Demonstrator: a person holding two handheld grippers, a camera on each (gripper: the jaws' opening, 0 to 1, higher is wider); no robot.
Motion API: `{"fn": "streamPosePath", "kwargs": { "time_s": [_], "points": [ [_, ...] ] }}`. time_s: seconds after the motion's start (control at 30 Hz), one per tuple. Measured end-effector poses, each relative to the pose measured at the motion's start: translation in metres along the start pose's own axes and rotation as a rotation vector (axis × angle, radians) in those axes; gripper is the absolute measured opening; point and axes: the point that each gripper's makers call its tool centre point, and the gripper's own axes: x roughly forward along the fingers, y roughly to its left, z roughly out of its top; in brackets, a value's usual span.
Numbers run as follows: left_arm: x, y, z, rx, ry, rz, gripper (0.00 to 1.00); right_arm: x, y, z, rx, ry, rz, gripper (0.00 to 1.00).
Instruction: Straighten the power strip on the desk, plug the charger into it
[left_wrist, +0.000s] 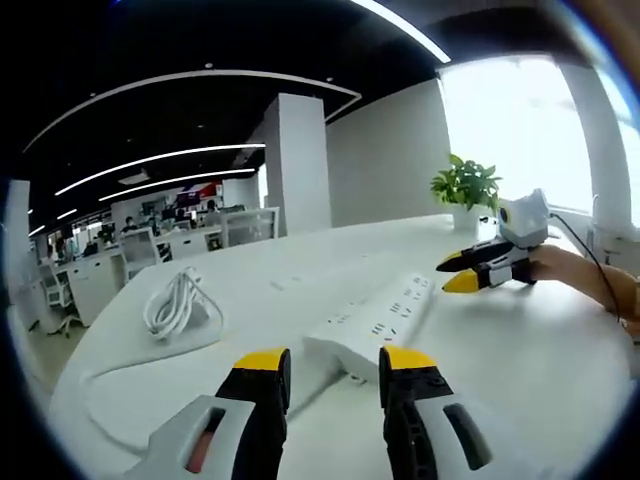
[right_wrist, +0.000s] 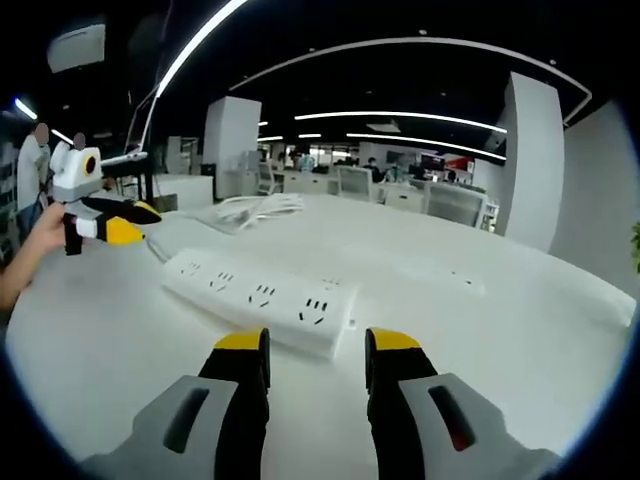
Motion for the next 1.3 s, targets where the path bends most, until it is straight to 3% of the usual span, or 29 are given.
{"fn": "streamPosePath", "kwargs": {
  "time_s": [0.27, 0.77, 1.3],
  "points": [
    [0.005, -0.013, -0.008, -0.011, 0.0, -0.04, 0.31, 0.005, -0.008, -0.005, 0.022, 0.008, 0.002, 0.35],
    [0.019, -0.029, -0.027, -0.007, 0.045, -0.102, 0.31, 0.017, 0.001, -0.008, 0.012, 0.019, 0.048, 0.31],
    [0.03, -0.036, -0.033, 0.0, 0.059, -0.107, 0.31, 0.021, 0.004, -0.011, 0.056, 0.006, 0.075, 0.3]
  ]
}}
